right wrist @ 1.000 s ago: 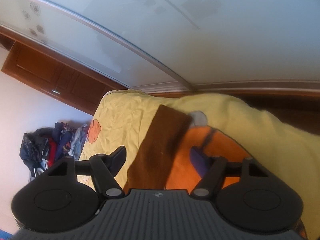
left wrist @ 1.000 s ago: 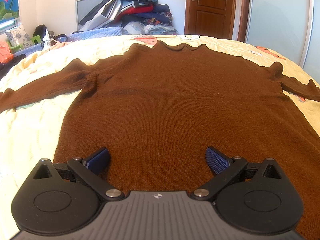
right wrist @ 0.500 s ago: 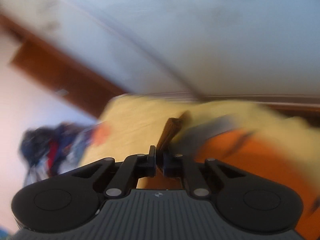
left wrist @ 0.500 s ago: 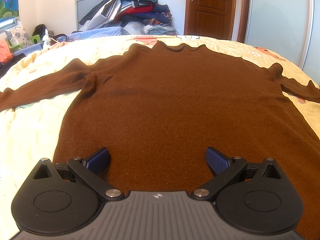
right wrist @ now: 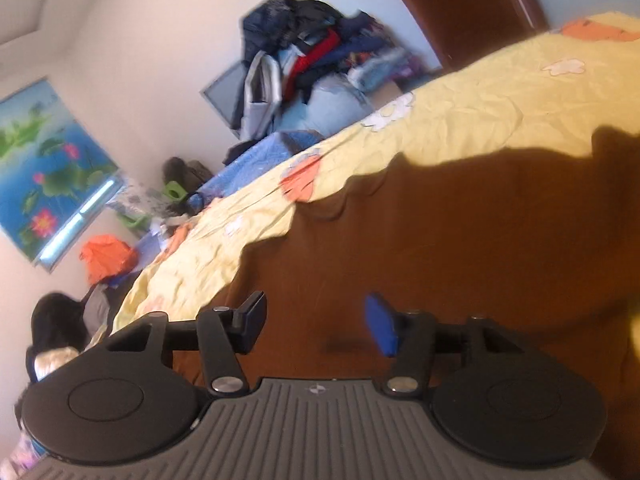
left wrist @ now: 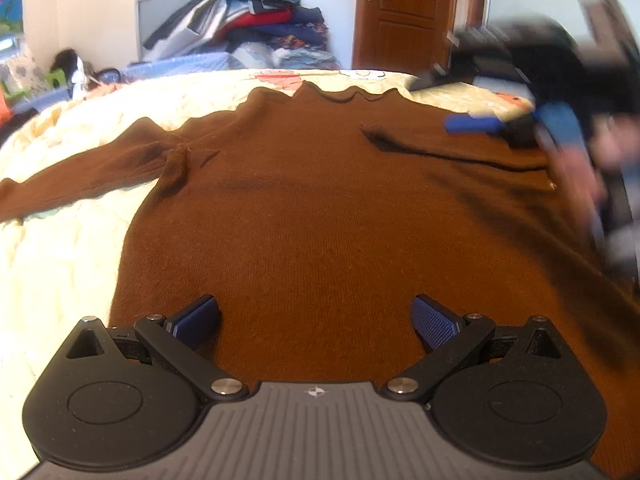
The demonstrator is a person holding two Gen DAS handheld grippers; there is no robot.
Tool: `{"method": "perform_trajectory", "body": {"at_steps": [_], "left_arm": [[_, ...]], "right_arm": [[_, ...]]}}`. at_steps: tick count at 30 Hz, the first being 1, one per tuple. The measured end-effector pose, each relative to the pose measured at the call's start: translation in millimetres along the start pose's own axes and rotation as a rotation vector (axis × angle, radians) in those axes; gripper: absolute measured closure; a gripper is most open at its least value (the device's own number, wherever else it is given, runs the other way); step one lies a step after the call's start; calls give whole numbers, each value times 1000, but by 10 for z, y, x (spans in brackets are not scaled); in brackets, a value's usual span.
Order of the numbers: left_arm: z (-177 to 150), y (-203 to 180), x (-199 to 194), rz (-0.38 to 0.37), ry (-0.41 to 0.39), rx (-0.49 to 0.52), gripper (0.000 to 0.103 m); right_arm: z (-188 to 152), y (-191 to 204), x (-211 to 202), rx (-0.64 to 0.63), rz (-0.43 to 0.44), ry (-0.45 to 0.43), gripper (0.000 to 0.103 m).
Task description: Fold small clothes
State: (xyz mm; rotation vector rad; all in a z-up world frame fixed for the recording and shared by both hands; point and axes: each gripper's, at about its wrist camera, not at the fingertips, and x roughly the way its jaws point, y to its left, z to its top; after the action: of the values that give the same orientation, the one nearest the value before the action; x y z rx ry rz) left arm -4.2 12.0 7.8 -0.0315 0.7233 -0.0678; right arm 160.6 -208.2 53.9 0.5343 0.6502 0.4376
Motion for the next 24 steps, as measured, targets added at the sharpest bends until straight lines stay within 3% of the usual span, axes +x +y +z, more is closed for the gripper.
{"method": "perform_trajectory", "body": {"at_steps": [2,5,8,10,12,14,16,17,19,20,22,24], "left_arm": [[114,140,-48,-70,0,-90,0],[486,331,73,-236,1,-280,0],[893,453,489,-426,34,-504,0],[1116,438,868,-487,67,-595,0],[1273,351,1212,-479,125,-629,1],[1351,216,1471,-440,173,-602,19],[1403,73,1601,-385,150,-543,47],[1441,13,1639,-369,158,-513,55],[1495,-107,1713,-316,167,-452,88],[1529,-154,1736,-298,171,-417,96],[1558,-248,1740,-253,145,-343,98],[1638,-246,1566,-235,61,-287,98]], "right_arm": [[-209,32,-219,-62,-1,-7,41],[-473,-51,-526,-175,-102,-39,31],[-585,-228,-572,-162,-130,-26,32],[-583,-298,-590,-133,-107,-47,22],[-597,-340,-542,-122,-104,-47,20],[-605,-357,-517,-117,-93,-48,18],[-628,-376,-521,-110,-80,-51,16],[-627,-390,-525,-102,-71,-53,15],[-630,-437,-543,-78,-47,-57,12],[-625,-453,-542,-67,-37,-59,12],[-628,-467,-536,-57,-24,-60,10],[-631,-460,-535,-58,-21,-60,10]]}}
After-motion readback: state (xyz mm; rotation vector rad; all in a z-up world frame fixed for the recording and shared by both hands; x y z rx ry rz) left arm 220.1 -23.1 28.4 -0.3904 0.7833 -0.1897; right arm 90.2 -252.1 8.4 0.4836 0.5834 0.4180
